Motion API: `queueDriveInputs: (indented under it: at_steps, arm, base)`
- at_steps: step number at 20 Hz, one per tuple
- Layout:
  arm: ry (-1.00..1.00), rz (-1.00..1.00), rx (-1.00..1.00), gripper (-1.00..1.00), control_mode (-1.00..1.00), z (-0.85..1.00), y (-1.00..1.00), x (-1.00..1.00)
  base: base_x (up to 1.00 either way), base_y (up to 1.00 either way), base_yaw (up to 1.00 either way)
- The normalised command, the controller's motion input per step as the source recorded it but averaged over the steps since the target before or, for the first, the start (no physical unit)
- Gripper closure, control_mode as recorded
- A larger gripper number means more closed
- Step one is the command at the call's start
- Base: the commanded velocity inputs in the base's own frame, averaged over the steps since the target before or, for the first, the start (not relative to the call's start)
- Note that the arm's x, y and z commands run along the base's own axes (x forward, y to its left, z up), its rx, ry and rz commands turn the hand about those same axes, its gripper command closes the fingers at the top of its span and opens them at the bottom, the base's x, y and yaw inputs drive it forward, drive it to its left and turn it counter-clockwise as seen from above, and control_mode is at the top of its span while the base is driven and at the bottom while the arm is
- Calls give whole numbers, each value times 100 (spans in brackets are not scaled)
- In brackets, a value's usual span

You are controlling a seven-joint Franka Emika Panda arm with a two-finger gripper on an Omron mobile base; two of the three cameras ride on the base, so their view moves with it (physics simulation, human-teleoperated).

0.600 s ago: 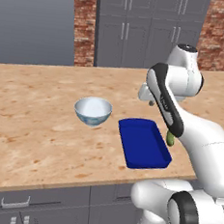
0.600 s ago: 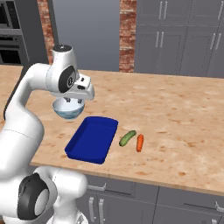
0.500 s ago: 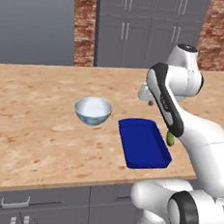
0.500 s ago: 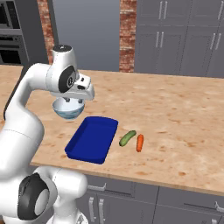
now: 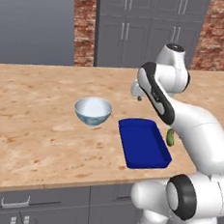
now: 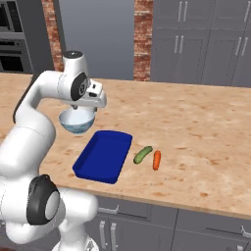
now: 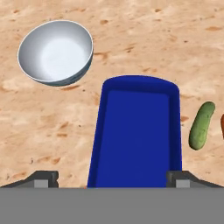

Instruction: Place the two vegetables and bowl onto the tray for setting up a vegetable dip station.

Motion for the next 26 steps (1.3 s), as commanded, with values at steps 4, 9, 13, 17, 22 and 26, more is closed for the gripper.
queueDriveInputs:
  at_steps: [4, 9, 13, 17, 22, 26]
  arm:
    - [5, 0, 0, -100, -100, -7, 21, 58]
    - [15, 0, -4, -100, -100, -11, 29, 57]
    - [10, -1, -3, -100, -100, -21, 39, 45]
    - [1, -1, 0, -100, -100, -27, 23, 38]
    - [0, -6, 0, -100, -100, -37, 5, 28]
    - [0, -7, -2, -100, -100, -35, 8, 21]
  base:
    - [0, 0, 0]
    - [0, 0, 0]
    - [0, 0, 0]
    - [0, 0, 0]
    - [0, 0, 0]
    - [0, 0, 0]
